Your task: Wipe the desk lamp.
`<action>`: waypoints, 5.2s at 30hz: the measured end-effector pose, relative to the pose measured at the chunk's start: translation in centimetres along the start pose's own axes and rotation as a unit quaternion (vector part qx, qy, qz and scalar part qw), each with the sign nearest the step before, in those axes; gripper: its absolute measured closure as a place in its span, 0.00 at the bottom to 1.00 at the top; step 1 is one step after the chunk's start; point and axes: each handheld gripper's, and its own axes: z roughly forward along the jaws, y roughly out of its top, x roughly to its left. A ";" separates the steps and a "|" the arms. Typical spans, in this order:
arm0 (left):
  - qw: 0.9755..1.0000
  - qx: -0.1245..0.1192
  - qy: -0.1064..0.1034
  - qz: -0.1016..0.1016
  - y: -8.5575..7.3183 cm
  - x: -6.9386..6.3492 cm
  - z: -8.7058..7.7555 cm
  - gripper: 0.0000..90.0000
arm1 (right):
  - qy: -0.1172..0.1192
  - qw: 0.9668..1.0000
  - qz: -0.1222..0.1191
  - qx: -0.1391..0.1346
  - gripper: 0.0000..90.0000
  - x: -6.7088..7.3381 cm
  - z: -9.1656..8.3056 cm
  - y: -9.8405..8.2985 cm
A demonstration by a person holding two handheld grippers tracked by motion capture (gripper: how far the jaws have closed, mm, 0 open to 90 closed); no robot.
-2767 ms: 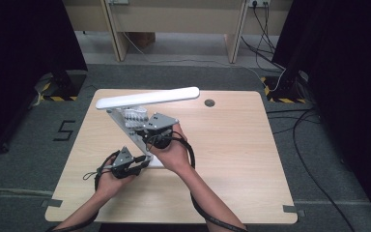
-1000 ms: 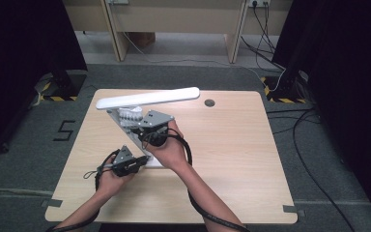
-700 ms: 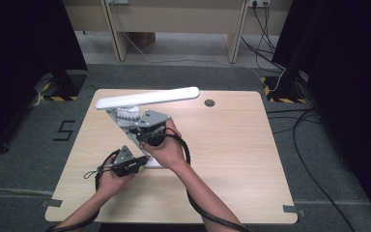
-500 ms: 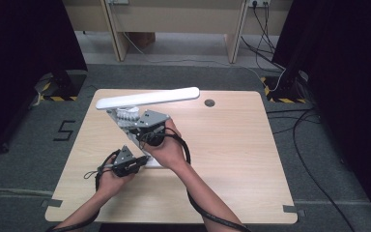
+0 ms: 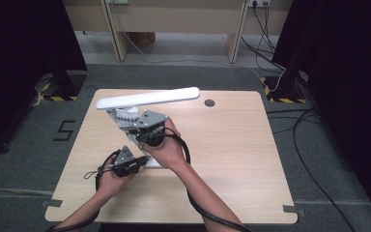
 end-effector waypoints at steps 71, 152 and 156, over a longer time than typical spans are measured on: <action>0.998 -0.051 0.010 -0.024 2.1 0.2 -3.4 0.71 | 0.017 0.982 0.109 0.151 0.91 -1.4 1.4 -11.4; 0.988 -0.119 0.056 -0.085 5.7 1.4 -4.7 0.67 | -0.112 0.958 0.164 0.206 0.92 -7.0 4.6 -12.4; 0.988 -0.120 0.055 -0.086 5.7 1.4 -4.7 0.67 | -0.133 0.953 0.176 0.208 0.92 -7.9 3.9 -12.7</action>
